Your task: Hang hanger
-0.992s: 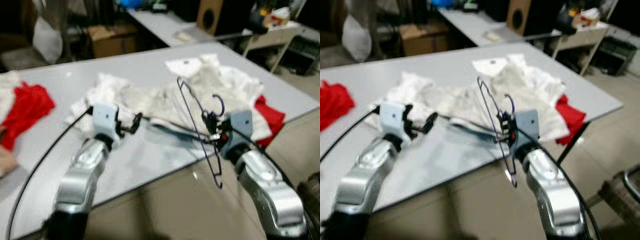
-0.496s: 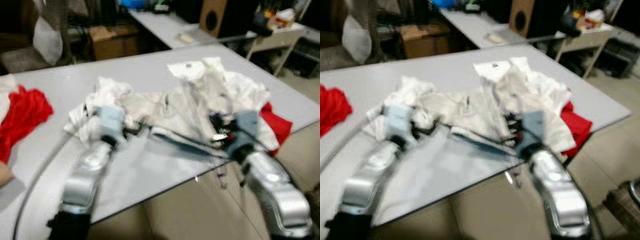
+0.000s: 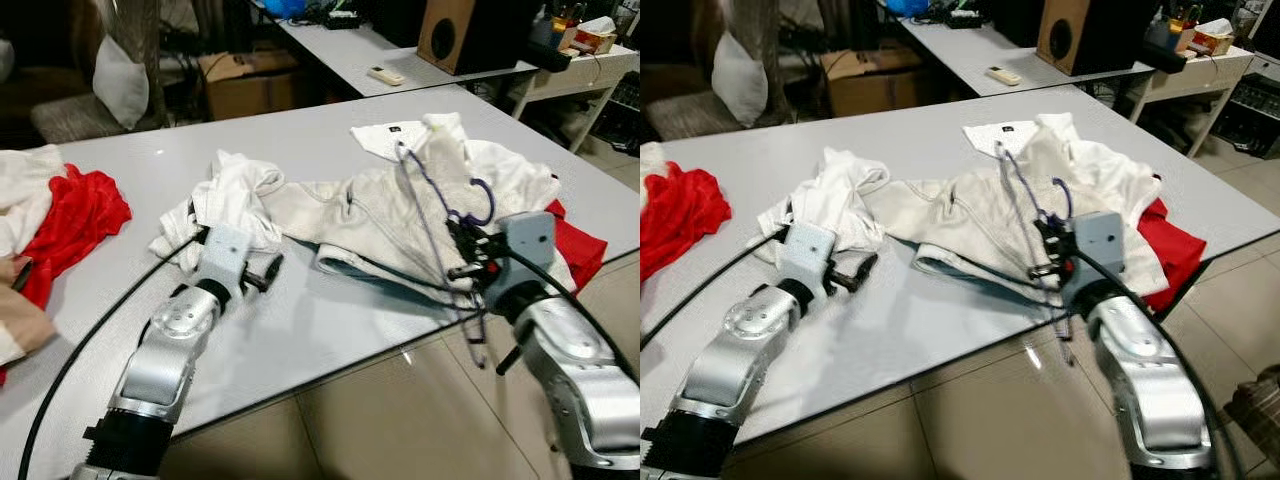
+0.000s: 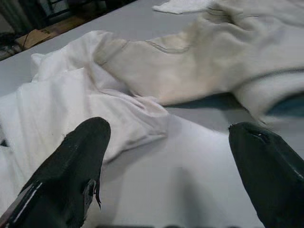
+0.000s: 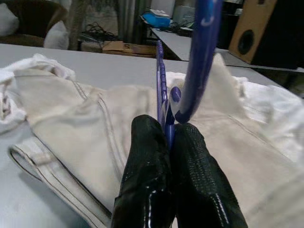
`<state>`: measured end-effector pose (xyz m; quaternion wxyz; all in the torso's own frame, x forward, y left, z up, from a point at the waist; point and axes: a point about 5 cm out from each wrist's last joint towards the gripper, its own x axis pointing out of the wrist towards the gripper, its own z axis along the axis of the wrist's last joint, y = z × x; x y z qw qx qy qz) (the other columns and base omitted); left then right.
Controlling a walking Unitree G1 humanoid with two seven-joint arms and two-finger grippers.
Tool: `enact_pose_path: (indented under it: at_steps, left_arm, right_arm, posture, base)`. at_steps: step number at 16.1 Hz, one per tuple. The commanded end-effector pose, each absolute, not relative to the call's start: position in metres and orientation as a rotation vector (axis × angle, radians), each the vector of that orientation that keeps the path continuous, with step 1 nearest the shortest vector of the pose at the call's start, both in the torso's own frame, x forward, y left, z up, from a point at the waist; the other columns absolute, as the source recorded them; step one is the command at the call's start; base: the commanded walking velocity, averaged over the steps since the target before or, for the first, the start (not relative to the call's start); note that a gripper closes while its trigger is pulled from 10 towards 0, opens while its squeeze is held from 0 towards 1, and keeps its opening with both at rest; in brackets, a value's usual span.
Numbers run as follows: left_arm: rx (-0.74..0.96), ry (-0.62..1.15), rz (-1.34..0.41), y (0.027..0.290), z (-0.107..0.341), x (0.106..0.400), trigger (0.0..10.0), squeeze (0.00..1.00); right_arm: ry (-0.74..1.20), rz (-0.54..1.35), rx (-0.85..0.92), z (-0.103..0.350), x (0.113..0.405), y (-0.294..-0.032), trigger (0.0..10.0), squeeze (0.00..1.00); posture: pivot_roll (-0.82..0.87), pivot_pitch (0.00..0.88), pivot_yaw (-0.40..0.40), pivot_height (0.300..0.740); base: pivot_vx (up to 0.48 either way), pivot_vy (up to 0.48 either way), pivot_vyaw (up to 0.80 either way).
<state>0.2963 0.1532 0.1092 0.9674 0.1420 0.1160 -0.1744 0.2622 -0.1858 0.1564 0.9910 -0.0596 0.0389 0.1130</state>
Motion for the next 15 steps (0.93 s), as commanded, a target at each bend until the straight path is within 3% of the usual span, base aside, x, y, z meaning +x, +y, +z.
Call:
enact_pose_path:
  at_steps: [1, 4, 5, 6, 7, 9, 10, 11, 15]
  left_arm:
    - [0.35, 0.26, -0.34, 0.155, 0.105, 0.299, 10.0, 0.0]
    - [0.468, 0.245, -0.216, 0.171, 0.105, 0.308, 10.0, 0.0]
    - [0.488, 0.243, -0.199, 0.174, 0.106, 0.309, 9.5, 0.0]
    - [0.517, 0.25, -0.173, 0.18, 0.106, 0.311, 7.7, 0.0]
    - [0.558, 0.266, -0.137, 0.186, 0.103, 0.313, 4.7, 0.0]
    - [0.571, 0.298, -0.118, 0.191, 0.098, 0.313, 2.5, 0.0]
    - [0.575, 0.304, -0.116, 0.192, 0.096, 0.313, 2.1, 0.0]
    - [0.559, 0.323, -0.12, 0.192, 0.093, 0.313, 0.0, 0.0]
    - [0.564, 0.34, -0.112, 0.195, 0.09, 0.315, 0.0, 0.0]
  right_arm:
    - [0.087, 0.208, -0.14, 0.155, 0.261, -0.193, 10.0, 0.0]
    - [0.09, 0.207, -0.147, 0.154, 0.262, -0.193, 10.0, 0.0]
    - [0.092, 0.21, -0.148, 0.152, 0.262, -0.192, 10.0, 0.0]
    - [0.098, 0.22, -0.151, 0.15, 0.261, -0.189, 10.0, 0.0]
    - [0.102, 0.235, -0.156, 0.149, 0.261, -0.185, 10.0, 0.0]
    - [0.102, 0.24, -0.156, 0.149, 0.261, -0.183, 10.0, 0.0]
    - [0.101, 0.24, -0.157, 0.149, 0.262, -0.183, 10.0, 0.0]
    - [0.099, 0.24, -0.16, 0.149, 0.262, -0.182, 10.0, 0.0]
    - [0.082, 0.252, -0.173, 0.149, 0.262, -0.179, 10.0, 0.0]
  posture:
    - [-0.1, 0.0, 0.012, 0.74]
    - [-0.09, 0.0, 0.012, 0.74]
    - [-0.09, 0.0, 0.011, 0.74]
    - [-0.09, 0.0, 0.01, 0.74]
    - [-0.09, 0.0, 0.008, 0.74]
    - [-0.09, 0.0, 0.012, 0.74]
    - [-0.09, 0.0, 0.012, 0.74]
    - [-0.09, 0.0, 0.016, 0.74]
    - [-0.09, 0.0, 0.017, 0.74]
  base:
    - [0.0, 0.0, 0.0]
    - [0.0, 0.0, 0.0]
    - [0.0, 0.0, 0.0]
    - [0.0, 0.0, 0.0]
    - [0.0, 0.0, 0.0]
    - [0.0, 0.0, 0.0]
    - [0.0, 0.0, 0.0]
    - [0.0, 0.0, 0.0]
    - [0.0, 0.0, 0.0]
